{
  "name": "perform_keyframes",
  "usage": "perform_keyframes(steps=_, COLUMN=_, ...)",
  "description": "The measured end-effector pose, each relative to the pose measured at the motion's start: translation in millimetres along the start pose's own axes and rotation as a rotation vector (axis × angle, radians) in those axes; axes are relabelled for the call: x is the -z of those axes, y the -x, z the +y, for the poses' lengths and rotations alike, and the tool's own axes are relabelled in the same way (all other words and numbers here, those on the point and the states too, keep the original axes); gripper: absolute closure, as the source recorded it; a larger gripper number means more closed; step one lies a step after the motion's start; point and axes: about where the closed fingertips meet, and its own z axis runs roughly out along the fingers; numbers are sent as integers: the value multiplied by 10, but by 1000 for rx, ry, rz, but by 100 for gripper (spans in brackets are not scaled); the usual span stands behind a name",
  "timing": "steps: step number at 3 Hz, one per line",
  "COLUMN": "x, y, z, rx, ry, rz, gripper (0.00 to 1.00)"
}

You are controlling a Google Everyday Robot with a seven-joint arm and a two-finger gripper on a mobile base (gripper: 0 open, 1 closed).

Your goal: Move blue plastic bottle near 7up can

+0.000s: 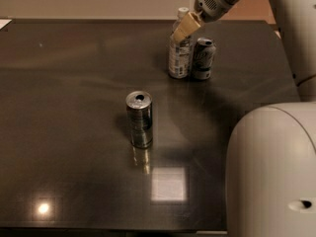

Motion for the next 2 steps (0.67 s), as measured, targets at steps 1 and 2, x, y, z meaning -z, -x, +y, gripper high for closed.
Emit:
perform_keyframes(steps=1, x=-12, y=-37, z=-39, rx=2, ry=6, rz=1, gripper=36)
perform_keyframes(steps=2, x=-29, y=-37, z=-44, rx=16, ry=18, rz=-6, gripper=12)
